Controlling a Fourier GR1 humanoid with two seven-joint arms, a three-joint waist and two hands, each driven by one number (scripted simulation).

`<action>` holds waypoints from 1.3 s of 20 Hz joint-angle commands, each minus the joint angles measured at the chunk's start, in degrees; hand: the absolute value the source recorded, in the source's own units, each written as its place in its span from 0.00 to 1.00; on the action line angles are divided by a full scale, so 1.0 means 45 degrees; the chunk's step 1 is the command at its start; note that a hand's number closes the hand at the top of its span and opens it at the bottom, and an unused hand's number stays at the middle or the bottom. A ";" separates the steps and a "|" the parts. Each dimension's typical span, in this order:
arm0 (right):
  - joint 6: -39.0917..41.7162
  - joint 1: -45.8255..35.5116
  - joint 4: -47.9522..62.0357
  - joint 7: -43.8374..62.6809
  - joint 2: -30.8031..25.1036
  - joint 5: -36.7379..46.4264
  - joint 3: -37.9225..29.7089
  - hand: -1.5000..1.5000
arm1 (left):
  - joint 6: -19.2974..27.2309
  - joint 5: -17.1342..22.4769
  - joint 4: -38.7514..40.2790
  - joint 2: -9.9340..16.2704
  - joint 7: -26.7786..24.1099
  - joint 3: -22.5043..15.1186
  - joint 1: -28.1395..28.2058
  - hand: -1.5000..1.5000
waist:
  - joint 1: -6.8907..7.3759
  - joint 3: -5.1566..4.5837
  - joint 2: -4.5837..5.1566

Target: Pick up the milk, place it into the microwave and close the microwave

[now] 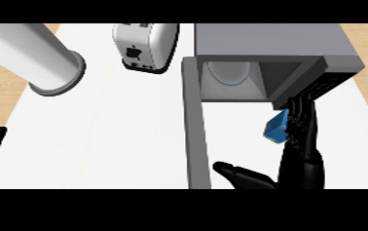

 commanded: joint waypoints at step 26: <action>0.3450 -0.0837 0.7137 -0.6373 -0.1325 -0.3985 -0.5310 0.00 | -0.1232 0.0654 -0.0239 -0.0424 -0.0151 0.0794 0.0859 0.00 | 0.0005 0.0003 0.0020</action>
